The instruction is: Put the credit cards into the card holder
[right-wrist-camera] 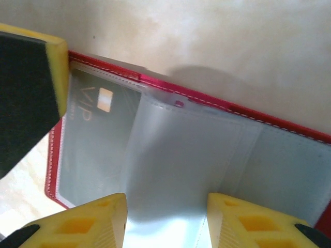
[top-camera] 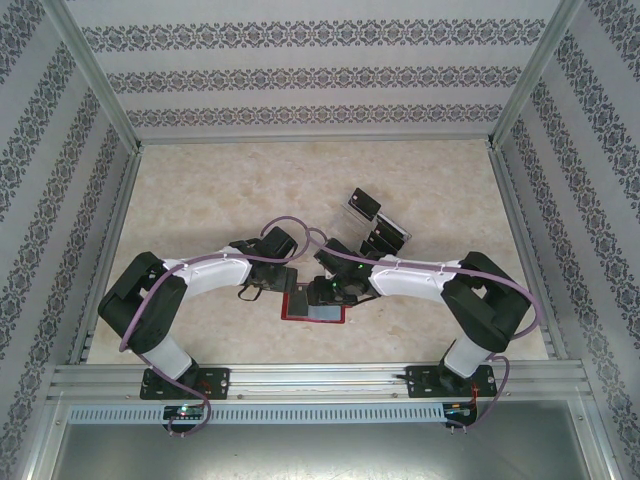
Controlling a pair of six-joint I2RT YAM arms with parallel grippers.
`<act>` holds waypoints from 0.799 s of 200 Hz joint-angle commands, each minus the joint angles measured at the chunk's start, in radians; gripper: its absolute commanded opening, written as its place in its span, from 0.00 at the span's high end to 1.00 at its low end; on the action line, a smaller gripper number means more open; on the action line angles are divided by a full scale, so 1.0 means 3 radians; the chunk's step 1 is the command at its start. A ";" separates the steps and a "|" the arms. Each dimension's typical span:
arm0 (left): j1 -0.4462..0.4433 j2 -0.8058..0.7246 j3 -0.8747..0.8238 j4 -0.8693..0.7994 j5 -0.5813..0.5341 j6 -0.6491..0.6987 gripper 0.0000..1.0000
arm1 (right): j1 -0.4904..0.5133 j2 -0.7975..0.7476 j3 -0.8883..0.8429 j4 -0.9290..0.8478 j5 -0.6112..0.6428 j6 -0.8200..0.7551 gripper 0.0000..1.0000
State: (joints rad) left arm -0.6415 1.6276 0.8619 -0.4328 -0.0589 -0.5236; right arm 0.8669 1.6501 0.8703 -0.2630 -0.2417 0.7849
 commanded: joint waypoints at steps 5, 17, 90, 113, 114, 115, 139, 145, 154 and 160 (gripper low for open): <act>-0.0025 0.0026 -0.0101 -0.0061 -0.0010 0.0026 0.11 | 0.0040 -0.0077 0.0059 0.0121 -0.0123 0.0089 0.54; -0.0027 0.0023 -0.0106 -0.0056 -0.0006 0.0022 0.11 | 0.0045 -0.0105 0.0054 0.0153 -0.0144 0.0116 0.54; -0.0015 -0.0027 -0.0111 -0.0094 -0.0099 0.0016 0.10 | 0.0050 -0.0082 0.0108 0.0258 -0.0232 0.0196 0.54; 0.0086 -0.0164 -0.0142 -0.0109 -0.0155 -0.0016 0.10 | 0.0058 -0.0041 0.0131 0.0279 -0.0248 0.0205 0.54; 0.0092 -0.0172 -0.0140 -0.0110 -0.0158 -0.0017 0.10 | 0.0059 -0.0040 0.0131 0.0279 -0.0248 0.0208 0.54; 0.0095 -0.0180 -0.0144 -0.0111 -0.0162 -0.0021 0.10 | 0.0060 -0.0040 0.0131 0.0281 -0.0245 0.0210 0.54; 0.0232 -0.0356 -0.0179 -0.0112 -0.0181 -0.0078 0.09 | 0.0076 0.0007 0.0174 0.0289 -0.0266 0.0215 0.54; 0.0263 -0.0399 -0.0192 -0.0107 -0.0174 -0.0097 0.08 | 0.0085 0.0025 0.0190 0.0289 -0.0271 0.0215 0.54; 0.0317 -0.0468 -0.0215 -0.0090 -0.0158 -0.0123 0.08 | 0.0094 0.0049 0.0214 0.0293 -0.0278 0.0216 0.54; 0.0348 -0.0518 -0.0232 -0.0073 -0.0144 -0.0143 0.08 | 0.0101 0.0065 0.0227 0.0289 -0.0282 0.0214 0.54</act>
State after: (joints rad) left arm -0.5747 1.5364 0.8101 -0.4381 -0.0841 -0.5323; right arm 0.8825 1.6436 0.9039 -0.1883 -0.3080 0.8394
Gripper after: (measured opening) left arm 0.916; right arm 0.457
